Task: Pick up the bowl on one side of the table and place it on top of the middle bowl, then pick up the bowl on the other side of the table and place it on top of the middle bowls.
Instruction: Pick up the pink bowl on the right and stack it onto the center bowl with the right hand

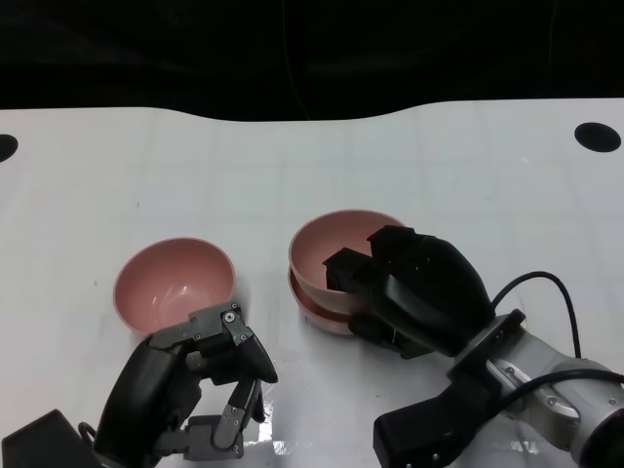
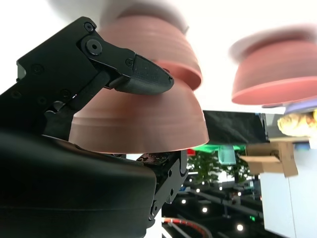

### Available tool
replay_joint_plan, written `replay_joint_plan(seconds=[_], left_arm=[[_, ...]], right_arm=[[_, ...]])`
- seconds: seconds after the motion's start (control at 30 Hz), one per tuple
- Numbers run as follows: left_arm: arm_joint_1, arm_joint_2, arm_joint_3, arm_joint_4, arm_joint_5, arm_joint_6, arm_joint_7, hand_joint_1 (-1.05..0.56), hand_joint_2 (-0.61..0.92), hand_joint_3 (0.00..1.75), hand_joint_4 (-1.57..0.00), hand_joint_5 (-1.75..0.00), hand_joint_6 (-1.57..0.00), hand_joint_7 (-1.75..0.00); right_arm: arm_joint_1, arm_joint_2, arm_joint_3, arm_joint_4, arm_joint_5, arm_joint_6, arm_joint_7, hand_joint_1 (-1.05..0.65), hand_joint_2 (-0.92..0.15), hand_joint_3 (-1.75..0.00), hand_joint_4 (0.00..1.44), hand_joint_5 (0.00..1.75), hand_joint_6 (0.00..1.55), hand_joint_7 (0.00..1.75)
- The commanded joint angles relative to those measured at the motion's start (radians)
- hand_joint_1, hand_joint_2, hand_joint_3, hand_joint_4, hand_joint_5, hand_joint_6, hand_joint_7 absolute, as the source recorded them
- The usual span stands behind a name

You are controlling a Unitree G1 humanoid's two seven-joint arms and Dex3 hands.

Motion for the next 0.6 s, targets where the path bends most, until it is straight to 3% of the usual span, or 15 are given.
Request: replay_joint_plan(seconds=[0.03, 0.07, 0.1, 0.13, 0.2, 0.27, 0.37, 0.6], left_arm=[[0.005, 0.009, 0.001, -0.003, 0.004, -0.012, 0.007, -0.25, 0.42, 1.26, -0.83, -1.73, -0.83, -1.42], [0.006, 0.009, 0.000, -0.004, 0.003, -0.009, 0.007, -0.25, 0.42, 1.26, -0.83, -1.73, -0.83, -1.41], [0.006, 0.009, -0.001, -0.003, 0.003, -0.010, 0.008, -0.25, 0.42, 1.26, -0.83, -1.73, -0.83, -1.41], [0.006, 0.009, -0.002, -0.003, 0.004, -0.011, 0.009, -0.25, 0.42, 1.25, -0.83, -1.73, -0.84, -1.41], [0.007, 0.009, -0.004, -0.005, 0.006, -0.011, 0.011, -0.25, 0.43, 1.25, -0.83, -1.73, -0.84, -1.40], [0.008, 0.008, -0.007, -0.011, 0.004, -0.004, 0.012, -0.25, 0.43, 1.24, -0.83, -1.74, -0.84, -1.41], [0.004, 0.013, -0.005, -0.007, -0.003, -0.003, 0.004, -0.24, 0.44, 1.23, -0.83, -1.74, -0.84, -1.41], [-0.002, 0.015, 0.000, 0.004, -0.012, -0.007, 0.000, -0.24, 0.43, 1.24, -0.84, -1.72, -0.84, -1.40]], right_arm=[[-0.024, -0.006, 0.017, 0.016, -0.002, 0.031, 0.044, -0.24, -0.61, -0.62, 0.87, 1.44, 0.82, 1.07], [-0.025, -0.008, 0.021, 0.012, 0.001, 0.041, 0.074, -0.30, -0.75, -0.40, 0.87, 1.03, 0.85, 0.65], [-0.022, -0.010, 0.021, 0.000, 0.008, 0.057, 0.119, -0.32, -0.83, -0.26, 0.90, 0.77, 0.88, 0.40], [-0.019, -0.012, 0.021, -0.011, 0.014, 0.068, 0.153, -0.37, -0.88, -0.22, 0.82, 0.51, 0.83, 0.18], [-0.012, -0.020, 0.020, -0.037, 0.025, 0.086, 0.215, -0.40, -0.91, -0.20, 0.78, 0.38, 0.81, 0.07], [0.000, -0.030, 0.014, -0.076, 0.040, 0.107, 0.284, -0.61, -0.92, -0.30, 0.47, 0.18, 0.52, 0.01], [0.021, -0.037, 0.006, -0.129, 0.052, 0.138, 0.334, -0.72, -0.92, -0.37, 0.35, 0.12, 0.41, 0.00], [0.103, -0.082, -0.052, -0.331, 0.105, 0.183, 0.422, -0.76, -0.92, -0.40, 0.30, 0.11, 0.37, 0.00]])
